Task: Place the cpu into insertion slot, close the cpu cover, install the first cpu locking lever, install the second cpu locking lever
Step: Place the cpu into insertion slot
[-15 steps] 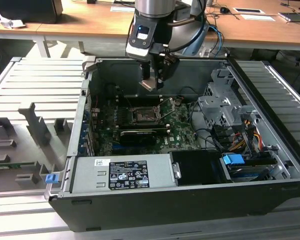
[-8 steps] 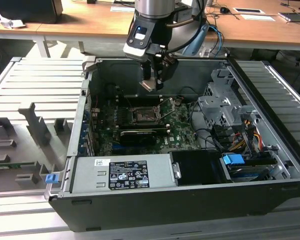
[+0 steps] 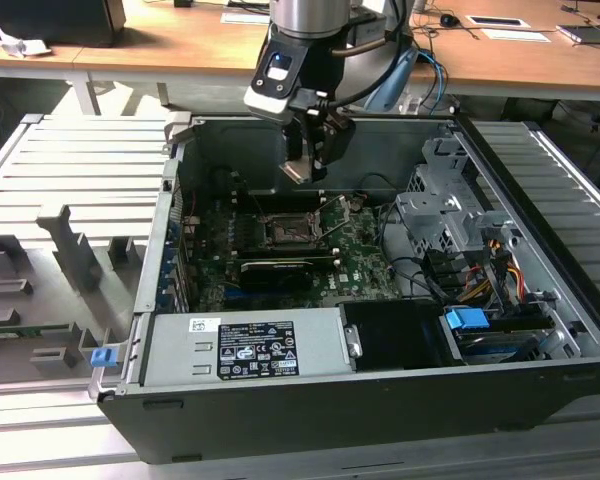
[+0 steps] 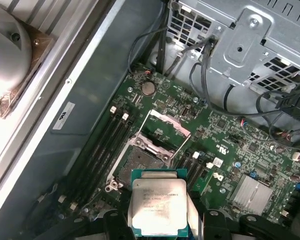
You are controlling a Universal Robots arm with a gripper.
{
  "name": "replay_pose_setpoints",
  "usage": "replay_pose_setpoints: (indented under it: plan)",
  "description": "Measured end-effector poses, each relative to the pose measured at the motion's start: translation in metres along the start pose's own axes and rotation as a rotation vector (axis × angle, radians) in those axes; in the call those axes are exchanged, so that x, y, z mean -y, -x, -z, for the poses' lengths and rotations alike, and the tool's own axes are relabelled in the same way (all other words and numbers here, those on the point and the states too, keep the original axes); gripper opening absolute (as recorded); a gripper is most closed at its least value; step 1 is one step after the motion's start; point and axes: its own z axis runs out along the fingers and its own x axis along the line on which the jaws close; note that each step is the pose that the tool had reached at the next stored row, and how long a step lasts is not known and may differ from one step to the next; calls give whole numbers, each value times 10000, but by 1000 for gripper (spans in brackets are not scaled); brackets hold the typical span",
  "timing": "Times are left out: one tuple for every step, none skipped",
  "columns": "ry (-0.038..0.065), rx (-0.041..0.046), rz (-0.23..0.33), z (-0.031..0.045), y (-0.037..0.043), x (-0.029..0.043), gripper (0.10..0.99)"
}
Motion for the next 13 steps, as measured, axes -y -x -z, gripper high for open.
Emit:
replay_pose_setpoints:
  plan:
    - [1, 2, -29, -1, 0, 0, 525]
    - [1, 5, -66, -3, 0, 0, 525]
    - [2, 9, -106, -4, 0, 0, 525]
    - [3, 13, -155, -6, 0, 1, 525]
    - [4, 18, -217, -9, 0, 1, 525]
    - [4, 21, -243, -10, 0, 1, 525]
    - [4, 23, -270, -12, 0, 1, 525]
    - [5, 26, -303, -13, 0, 1, 525]
    - [5, 28, -328, -14, 0, 1, 525]
    - [6, 31, -356, -16, 0, 1, 525]
    - [7, 32, -377, -17, 0, 1, 525]
    - [7, 35, -405, -19, 0, 2, 525]
    - [8, 37, -435, -20, 0, 2, 525]
